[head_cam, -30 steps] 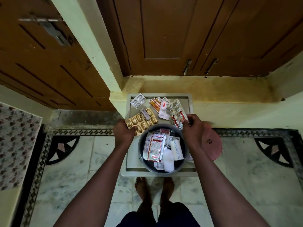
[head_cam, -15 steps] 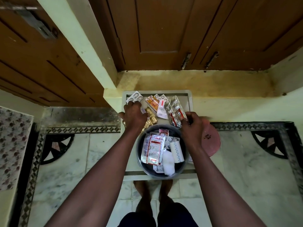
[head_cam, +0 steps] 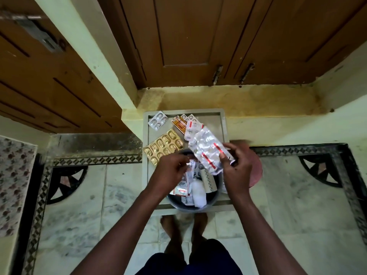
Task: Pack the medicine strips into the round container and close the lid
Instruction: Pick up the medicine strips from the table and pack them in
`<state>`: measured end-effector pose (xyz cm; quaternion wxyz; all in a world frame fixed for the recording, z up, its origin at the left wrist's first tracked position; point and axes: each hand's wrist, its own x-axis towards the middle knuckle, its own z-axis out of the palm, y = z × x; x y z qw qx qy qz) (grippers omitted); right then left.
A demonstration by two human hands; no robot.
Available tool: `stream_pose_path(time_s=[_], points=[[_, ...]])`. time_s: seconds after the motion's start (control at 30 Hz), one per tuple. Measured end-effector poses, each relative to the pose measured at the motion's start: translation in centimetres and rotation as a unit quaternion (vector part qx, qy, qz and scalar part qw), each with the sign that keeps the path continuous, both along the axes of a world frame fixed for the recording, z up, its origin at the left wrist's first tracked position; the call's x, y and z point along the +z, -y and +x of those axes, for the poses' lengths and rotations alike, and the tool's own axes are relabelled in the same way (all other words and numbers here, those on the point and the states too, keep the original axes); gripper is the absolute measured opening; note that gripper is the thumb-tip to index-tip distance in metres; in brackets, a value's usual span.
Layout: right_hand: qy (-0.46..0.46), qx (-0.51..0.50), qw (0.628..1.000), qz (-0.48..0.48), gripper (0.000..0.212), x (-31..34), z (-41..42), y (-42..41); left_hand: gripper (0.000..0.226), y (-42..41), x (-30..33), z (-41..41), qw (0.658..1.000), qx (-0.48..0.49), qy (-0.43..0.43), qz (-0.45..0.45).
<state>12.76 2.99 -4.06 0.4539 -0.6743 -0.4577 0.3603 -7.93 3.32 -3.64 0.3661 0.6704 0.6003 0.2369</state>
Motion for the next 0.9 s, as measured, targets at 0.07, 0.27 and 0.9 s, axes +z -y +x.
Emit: stream_pose_path(time_s=[0.07, 0.27, 0.9], points=[[0.012, 0.007, 1.0, -0.011, 0.023, -0.4, -0.4, 2.1, 0.015, 0.9, -1.1, 0.4, 0.995, -0.06, -0.072, 0.04], [0.187, 0.079, 0.978, -0.036, 0.017, -1.9, -1.9, 6.6, 0.022, 1.4, -1.6, -1.1, 0.988, -0.011, -0.151, 0.032], [0.412, 0.269, 0.87, -0.02, 0.023, -2.9, -4.0, 2.2, 0.029, -4.2, -5.0, -8.3, 0.92, 0.32, 0.019, -0.224]])
